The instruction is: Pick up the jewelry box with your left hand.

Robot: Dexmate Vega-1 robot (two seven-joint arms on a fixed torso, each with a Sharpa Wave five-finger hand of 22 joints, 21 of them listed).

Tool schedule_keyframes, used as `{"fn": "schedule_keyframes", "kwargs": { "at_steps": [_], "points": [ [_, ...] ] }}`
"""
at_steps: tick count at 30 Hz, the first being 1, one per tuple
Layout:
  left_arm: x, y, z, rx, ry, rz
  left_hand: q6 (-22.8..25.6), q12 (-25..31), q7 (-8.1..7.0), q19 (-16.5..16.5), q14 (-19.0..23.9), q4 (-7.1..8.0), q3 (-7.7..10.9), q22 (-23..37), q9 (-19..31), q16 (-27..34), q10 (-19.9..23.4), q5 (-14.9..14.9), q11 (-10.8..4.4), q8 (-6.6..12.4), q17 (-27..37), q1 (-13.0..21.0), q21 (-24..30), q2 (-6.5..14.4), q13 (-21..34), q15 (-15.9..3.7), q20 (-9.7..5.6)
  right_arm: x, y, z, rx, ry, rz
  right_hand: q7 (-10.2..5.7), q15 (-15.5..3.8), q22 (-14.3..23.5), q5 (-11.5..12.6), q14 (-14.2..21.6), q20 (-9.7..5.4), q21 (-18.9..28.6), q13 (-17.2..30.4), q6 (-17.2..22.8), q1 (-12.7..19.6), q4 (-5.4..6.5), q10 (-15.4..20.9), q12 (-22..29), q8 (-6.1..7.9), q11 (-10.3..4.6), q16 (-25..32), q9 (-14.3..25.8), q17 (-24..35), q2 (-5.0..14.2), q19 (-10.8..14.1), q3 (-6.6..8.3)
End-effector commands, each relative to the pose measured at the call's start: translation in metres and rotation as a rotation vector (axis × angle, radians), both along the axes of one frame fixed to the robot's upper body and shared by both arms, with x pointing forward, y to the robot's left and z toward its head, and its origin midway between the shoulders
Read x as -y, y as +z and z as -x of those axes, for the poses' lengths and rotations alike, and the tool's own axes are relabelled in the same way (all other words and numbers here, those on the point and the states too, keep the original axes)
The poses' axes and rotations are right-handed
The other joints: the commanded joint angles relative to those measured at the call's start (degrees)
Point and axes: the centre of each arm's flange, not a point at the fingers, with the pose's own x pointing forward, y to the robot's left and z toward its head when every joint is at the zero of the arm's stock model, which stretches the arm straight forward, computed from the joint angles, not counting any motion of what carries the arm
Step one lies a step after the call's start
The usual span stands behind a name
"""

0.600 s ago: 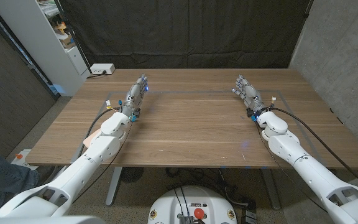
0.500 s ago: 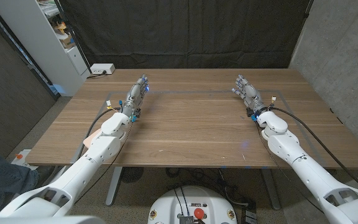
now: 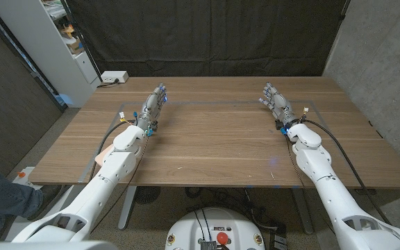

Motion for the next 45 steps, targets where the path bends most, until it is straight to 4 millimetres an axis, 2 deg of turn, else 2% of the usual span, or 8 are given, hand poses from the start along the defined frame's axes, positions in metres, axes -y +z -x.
{"fn": "schedule_keyframes", "kwargs": {
  "at_steps": [1,28,45],
  "points": [
    [-0.001,0.001,0.003,0.001,0.001,-0.004,0.2,0.2,0.47,-0.6,0.0,-0.18,0.35,0.1,0.2,0.2,-0.3,0.2,-0.09,0.28,0.3,0.6,-0.2,0.2,0.3,-0.01,0.31,0.002,-0.005,0.002,-0.012,-0.007,0.014,0.0,0.59,0.2,0.4,0.0,0.04,-0.3,-0.1,0.3,0.3,-0.07,0.2,-0.4,0.36,0.55,0.3,-0.1,0.1,0.02,0.6,0.24],
    [-0.004,0.003,0.024,0.021,0.017,-0.021,0.3,0.2,0.42,-0.4,0.0,-0.44,0.48,0.1,0.2,0.2,-0.1,0.1,-0.08,0.26,0.2,0.8,-0.7,0.6,0.2,0.01,0.55,0.008,-0.002,0.011,0.008,-0.003,0.03,-0.1,0.5,0.3,0.5,-0.1,0.11,-1.1,-0.5,0.1,0.1,-0.18,0.3,-1.0,0.33,0.53,0.3,-0.7,-0.5,0.14,0.7,0.07],
    [-0.006,0.005,0.035,0.033,0.038,-0.034,0.4,0.2,0.44,-0.4,0.1,-0.64,0.58,0.1,0.2,0.2,-0.1,0.0,-0.04,0.26,0.2,1.0,-1.0,0.8,0.2,0.0,0.7,0.011,-0.004,0.008,0.002,0.004,0.025,-0.12,0.55,0.3,0.5,-0.1,0.13,-1.5,-0.6,0.2,0.1,-0.24,0.4,-1.3,0.39,0.48,0.2,-1.0,-0.8,0.17,0.9,-0.02]
  ]
}}
